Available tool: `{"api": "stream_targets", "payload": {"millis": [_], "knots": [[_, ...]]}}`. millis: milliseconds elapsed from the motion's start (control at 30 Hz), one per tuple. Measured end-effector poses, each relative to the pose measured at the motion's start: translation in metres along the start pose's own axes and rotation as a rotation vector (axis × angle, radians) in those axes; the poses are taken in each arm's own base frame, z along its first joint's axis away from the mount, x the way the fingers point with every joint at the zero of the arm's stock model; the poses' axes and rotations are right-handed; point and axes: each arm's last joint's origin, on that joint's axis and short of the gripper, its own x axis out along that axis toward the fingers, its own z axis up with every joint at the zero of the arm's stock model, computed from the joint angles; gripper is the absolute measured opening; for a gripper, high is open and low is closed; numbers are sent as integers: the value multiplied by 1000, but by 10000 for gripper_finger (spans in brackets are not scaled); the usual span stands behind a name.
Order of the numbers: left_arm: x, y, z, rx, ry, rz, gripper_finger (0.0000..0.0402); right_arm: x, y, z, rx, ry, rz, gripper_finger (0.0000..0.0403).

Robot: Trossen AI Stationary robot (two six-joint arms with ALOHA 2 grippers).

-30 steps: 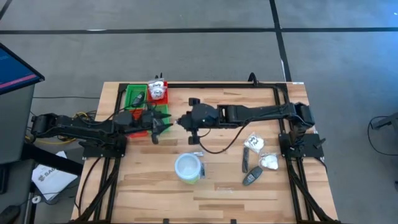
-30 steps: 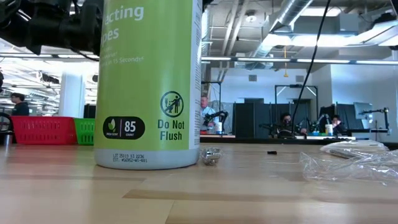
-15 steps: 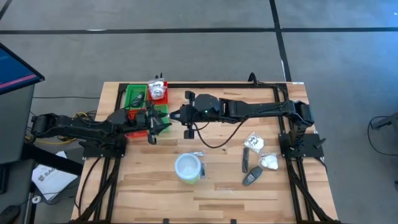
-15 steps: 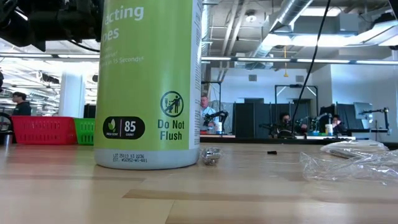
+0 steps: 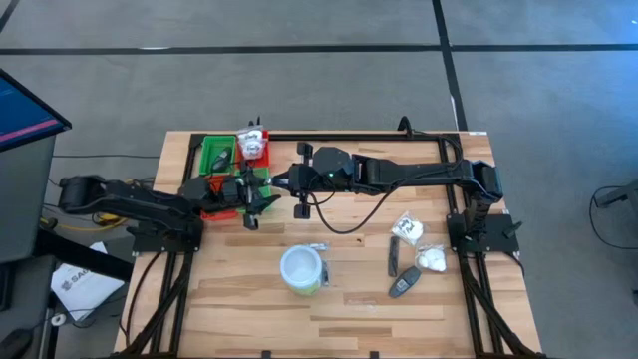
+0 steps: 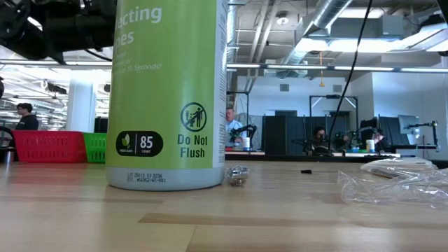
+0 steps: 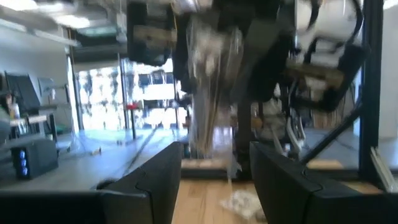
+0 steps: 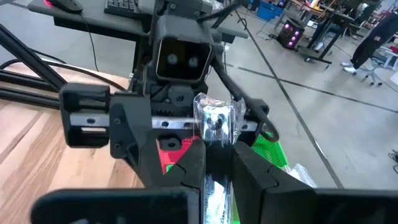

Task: Pick & Place Travel size toiletries
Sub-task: Put the silver nail cutter into the bottom red bin

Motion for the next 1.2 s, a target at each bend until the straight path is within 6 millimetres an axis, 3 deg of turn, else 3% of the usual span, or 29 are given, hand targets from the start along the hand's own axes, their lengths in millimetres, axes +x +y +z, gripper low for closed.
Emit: {"api": "stream_targets", "payload": {"millis": [500,633,833,1200], "knots": [[37,-1,-7,32,5,31,176,0,0,-1,-1,11,4,39],[37,-1,-4,33,-8,33,133,0,1,-3,-3,28,9,44],[36,-1,-1,29,-22,38,27,0,1,-3,-3,30,6,52],[36,0,-6,37,25,69,17,1,-2,-5,-2,38,6,73]]}}
